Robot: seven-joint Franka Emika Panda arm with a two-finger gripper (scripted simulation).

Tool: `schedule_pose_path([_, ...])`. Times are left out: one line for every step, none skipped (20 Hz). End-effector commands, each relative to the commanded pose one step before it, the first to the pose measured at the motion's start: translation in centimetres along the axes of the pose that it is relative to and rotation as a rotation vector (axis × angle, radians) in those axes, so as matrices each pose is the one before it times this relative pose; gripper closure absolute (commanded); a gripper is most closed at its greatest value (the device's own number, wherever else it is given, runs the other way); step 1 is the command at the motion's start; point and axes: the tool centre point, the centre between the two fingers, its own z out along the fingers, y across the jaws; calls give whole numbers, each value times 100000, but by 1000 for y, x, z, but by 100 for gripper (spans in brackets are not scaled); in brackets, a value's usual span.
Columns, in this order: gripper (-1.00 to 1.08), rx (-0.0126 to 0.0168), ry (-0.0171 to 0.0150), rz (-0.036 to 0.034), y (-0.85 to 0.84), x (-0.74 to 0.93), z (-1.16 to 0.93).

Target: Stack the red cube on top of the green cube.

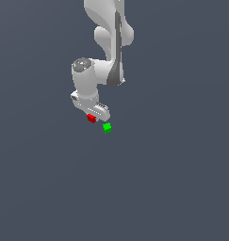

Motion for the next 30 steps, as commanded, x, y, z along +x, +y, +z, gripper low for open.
schedule_pose_path([108, -39, -52, 5, 10, 29, -646])
schedule_pose_path([108, 0, 0, 0, -4, 22, -125])
schedule_pose_path([108, -29, 30, -55, -34, 4, -81])
schedule_pose_path([108, 0, 0, 0, -2, 6, -22])
schedule_pose_path([108, 34, 60, 5, -1, -6, 127])
schedule_pose_path([108, 0, 0, 0, -29, -18, 26])
schedule_pose_path([108, 0, 0, 0, -88, -55, 78])
schedule_pose_path([108, 0, 0, 0, -149, -91, 131])
schedule_pose_path([108, 0, 0, 0, -211, -126, 186])
schedule_pose_path([108, 0, 0, 0, -277, -160, 243])
schedule_pose_path([108, 0, 0, 0, -345, -192, 302])
schedule_pose_path([108, 0, 0, 0, -410, -223, 359])
schedule_pose_path([108, 31, -58, 20, -459, -241, 435])
schedule_pose_path([108, 0, 0, 0, -531, -278, 463])
schedule_pose_path([108, 0, 0, 0, -586, -303, 511])
schedule_pose_path([108, 0, 0, 0, -613, -315, 535])
schedule_pose_path([108, 0, 0, 0, -561, -287, 489])
schedule_pose_path([108, 0, 0, 0, -501, -253, 437])
schedule_pose_path([108, 42, -55, -3, -438, -214, 399])
schedule_pose_path([108, 0, 0, 0, -378, -179, 328])
schedule_pose_path([108, 0, 0, 0, -316, -139, 272])
schedule_pose_path([108, 0, 0, 0, -252, -98, 215])
schedule_pose_path([108, 0, 0, 0, -187, -57, 156])
schedule_pose_path([108, 0, 0, 0, -123, -20, 99])
schedule_pose_path([108, -49, 31, -38, -86, -5, 47])
schedule_pose_path([108, 0, 0, 0, -19, 7, 13])
schedule_pose_path([-92, 0, 0, 0, 0, 0, 0])
schedule_pose_path([-92, 0, 0, 0, 0, 0, 0])
schedule_pose_path([-92, 0, 0, 0, 0, 0, 0])
schedule_pose_path([-92, 0, 0, 0, 0, 0, 0])
